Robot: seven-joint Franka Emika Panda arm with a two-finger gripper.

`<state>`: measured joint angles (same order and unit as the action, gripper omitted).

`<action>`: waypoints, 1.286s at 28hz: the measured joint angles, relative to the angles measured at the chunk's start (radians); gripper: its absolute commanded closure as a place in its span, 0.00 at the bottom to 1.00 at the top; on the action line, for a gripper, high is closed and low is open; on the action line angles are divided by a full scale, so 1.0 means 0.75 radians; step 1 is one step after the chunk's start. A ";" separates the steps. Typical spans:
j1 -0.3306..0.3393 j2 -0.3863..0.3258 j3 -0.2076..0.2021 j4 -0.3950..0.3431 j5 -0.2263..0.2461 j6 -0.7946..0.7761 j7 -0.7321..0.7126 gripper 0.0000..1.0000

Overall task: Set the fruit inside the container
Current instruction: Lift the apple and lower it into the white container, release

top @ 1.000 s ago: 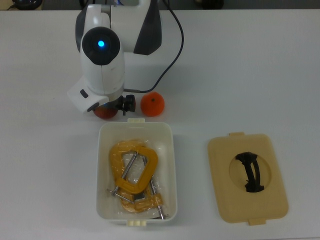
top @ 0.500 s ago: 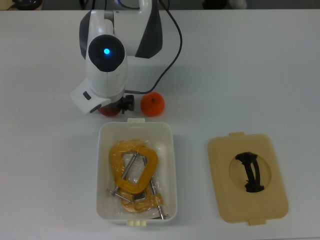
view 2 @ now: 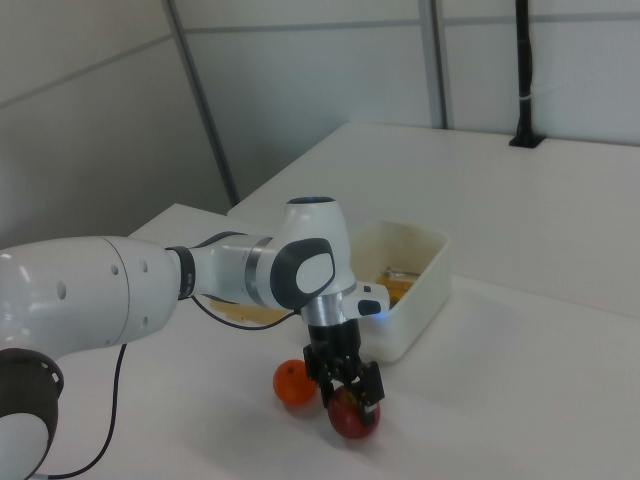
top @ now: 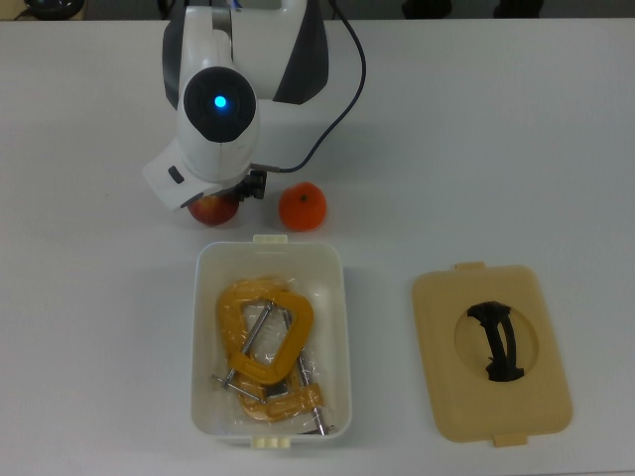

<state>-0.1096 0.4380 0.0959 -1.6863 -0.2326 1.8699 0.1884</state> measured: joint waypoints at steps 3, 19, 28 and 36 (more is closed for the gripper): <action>0.002 -0.002 0.000 -0.003 -0.001 0.000 0.002 0.60; 0.037 -0.188 0.011 0.155 -0.002 0.074 0.003 0.55; 0.080 -0.081 0.012 0.159 -0.018 0.633 0.172 0.49; 0.101 0.022 0.012 0.162 -0.085 0.933 0.367 0.00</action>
<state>-0.0339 0.4542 0.1046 -1.5651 -0.2962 2.5700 0.4632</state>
